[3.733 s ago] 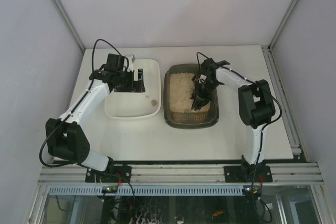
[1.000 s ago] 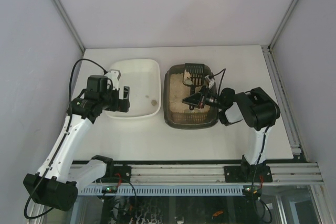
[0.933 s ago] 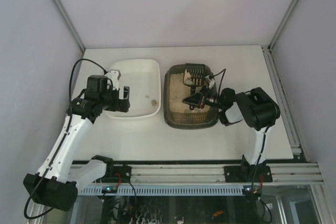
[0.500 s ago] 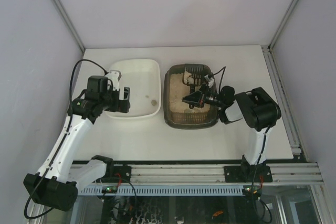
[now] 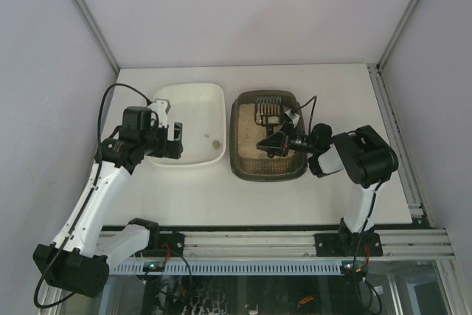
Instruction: Clean the litter box
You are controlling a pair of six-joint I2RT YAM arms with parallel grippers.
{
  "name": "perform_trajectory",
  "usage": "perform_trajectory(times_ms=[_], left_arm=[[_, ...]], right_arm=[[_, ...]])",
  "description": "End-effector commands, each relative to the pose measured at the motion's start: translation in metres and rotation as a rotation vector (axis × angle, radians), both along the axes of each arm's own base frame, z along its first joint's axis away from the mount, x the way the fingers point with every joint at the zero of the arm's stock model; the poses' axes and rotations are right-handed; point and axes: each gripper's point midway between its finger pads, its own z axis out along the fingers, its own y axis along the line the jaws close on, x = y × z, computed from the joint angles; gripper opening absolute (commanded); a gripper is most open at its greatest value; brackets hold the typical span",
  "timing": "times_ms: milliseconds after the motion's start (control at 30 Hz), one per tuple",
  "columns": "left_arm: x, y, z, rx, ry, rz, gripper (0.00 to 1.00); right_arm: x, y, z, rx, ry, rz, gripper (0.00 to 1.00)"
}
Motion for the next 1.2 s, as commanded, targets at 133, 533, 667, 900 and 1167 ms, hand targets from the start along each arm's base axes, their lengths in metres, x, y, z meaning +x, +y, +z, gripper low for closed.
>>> perform_trajectory(times_ms=[133, 533, 667, 900, 1167], left_arm=[[0.0, -0.001, 0.002, -0.011, -0.035, -0.022, 0.98], [0.0, -0.003, 0.002, -0.015, -0.031, -0.028, 0.98], [-0.001, -0.003, 0.0, -0.016, -0.029, -0.029, 0.98], [0.0, -0.003, 0.0, -0.015, -0.029, -0.031, 0.98], [-0.001, -0.001, 0.001, -0.009, -0.034, -0.024, 0.98]], right_arm=[[-0.001, -0.012, 0.026, 0.05, -0.098, -0.016, 0.0], [-0.012, -0.012, 0.015, -0.177, -0.209, 0.016, 0.0], [-0.017, -0.023, 0.007, -0.218, -0.184, 0.001, 0.0], [-0.022, -0.024, 0.004, -0.166, -0.143, 0.02, 0.0], [-0.015, -0.029, 0.024, -0.055, -0.115, -0.021, 0.0]])
